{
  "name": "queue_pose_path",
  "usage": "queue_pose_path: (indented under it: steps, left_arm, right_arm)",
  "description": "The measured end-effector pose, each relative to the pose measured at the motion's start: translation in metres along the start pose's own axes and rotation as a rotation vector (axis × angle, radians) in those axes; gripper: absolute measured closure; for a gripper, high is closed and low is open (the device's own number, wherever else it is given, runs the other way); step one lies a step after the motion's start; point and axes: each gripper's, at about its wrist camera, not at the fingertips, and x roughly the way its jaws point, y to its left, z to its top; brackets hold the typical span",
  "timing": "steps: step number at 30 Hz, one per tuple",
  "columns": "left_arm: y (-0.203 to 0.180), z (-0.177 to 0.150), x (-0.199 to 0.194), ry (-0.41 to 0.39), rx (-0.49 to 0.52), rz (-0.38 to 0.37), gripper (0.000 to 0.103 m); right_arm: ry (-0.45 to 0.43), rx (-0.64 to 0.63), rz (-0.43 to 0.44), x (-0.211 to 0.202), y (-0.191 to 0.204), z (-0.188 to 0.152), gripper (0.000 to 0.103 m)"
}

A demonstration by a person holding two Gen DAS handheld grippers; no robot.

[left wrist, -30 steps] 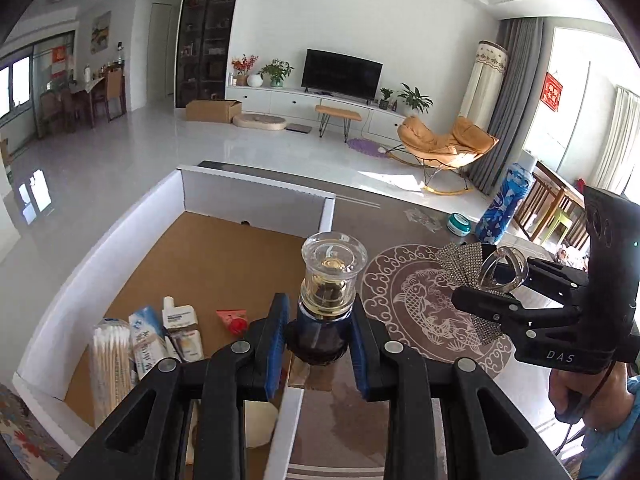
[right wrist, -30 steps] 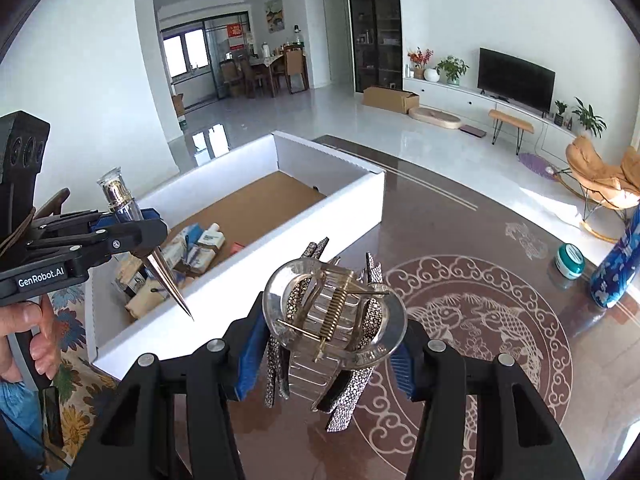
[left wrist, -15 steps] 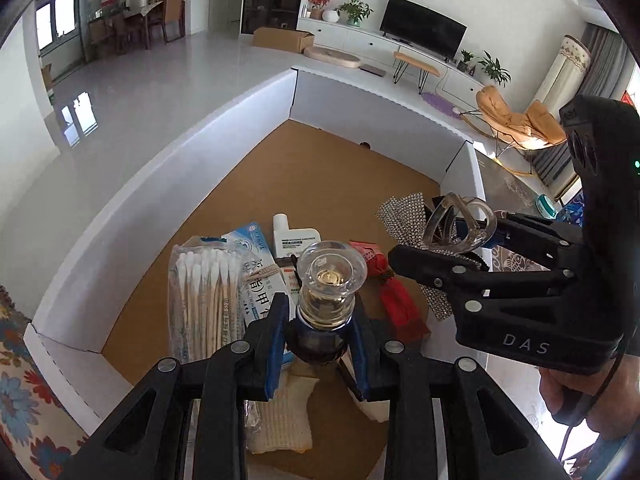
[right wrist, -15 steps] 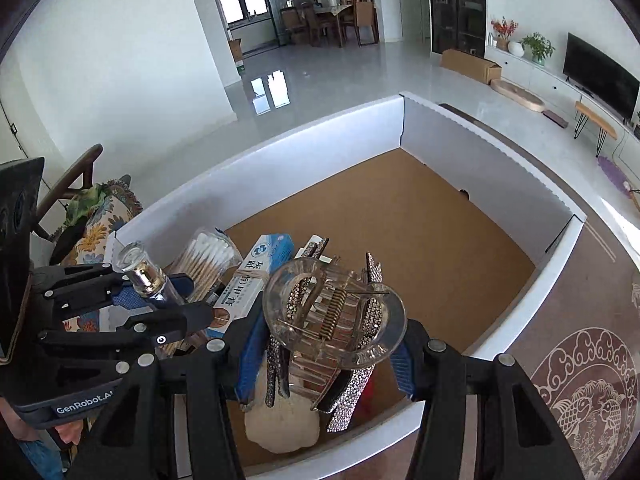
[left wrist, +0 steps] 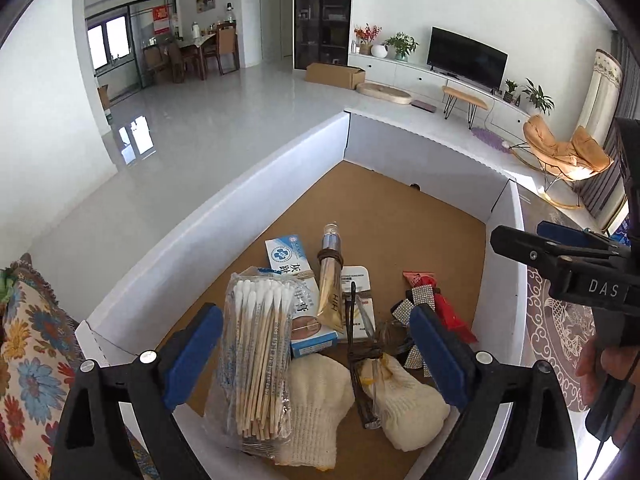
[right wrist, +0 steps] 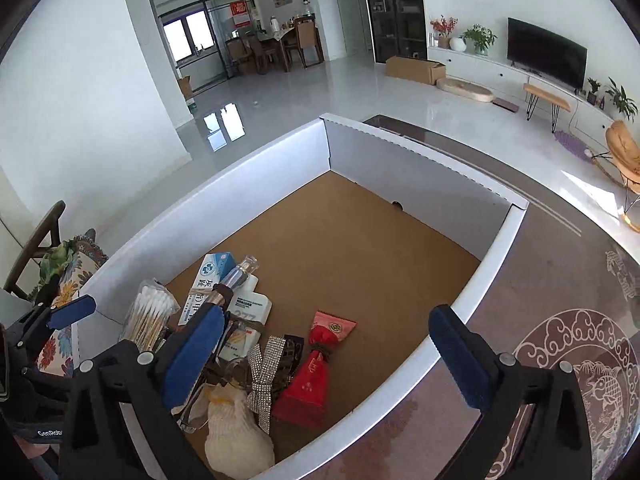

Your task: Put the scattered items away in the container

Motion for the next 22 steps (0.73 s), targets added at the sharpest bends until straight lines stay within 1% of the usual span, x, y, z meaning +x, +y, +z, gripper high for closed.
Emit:
queue_pose_path:
  steps: [2,4,10,12,15,19,22]
  left_arm:
    - [-0.004,-0.002,-0.006,-0.032,-0.033,0.015,0.000]
    - [-0.007,-0.006,-0.010,-0.039,-0.074,0.040,0.000]
    - [-0.009,-0.012,-0.009,0.005,-0.141,0.125,0.000]
    - [-0.008,-0.013,-0.008,0.021,-0.146,0.123,0.000]
    - [-0.008,-0.017,-0.008,0.021,-0.164,0.113,0.000]
    - [-0.008,-0.022,-0.018,-0.063,-0.181,0.139,0.000]
    - [-0.013,-0.022,-0.021,-0.094,-0.162,0.169,0.000]
  right_arm:
    - [0.007,-0.002,-0.007,-0.004,-0.004,-0.006,0.000]
    - [0.020,-0.015,-0.017,-0.006,-0.005,-0.014,0.000]
    - [0.038,-0.062,-0.039,-0.007,0.000,-0.032,0.000]
    - [0.042,-0.066,-0.038,-0.006,0.001,-0.035,0.000]
    - [0.048,-0.068,-0.035,-0.002,0.004,-0.037,0.000]
    - [0.046,-0.076,-0.028,0.002,0.010,-0.038,0.000]
    - [0.045,-0.083,-0.019,0.003,0.015,-0.039,0.000]
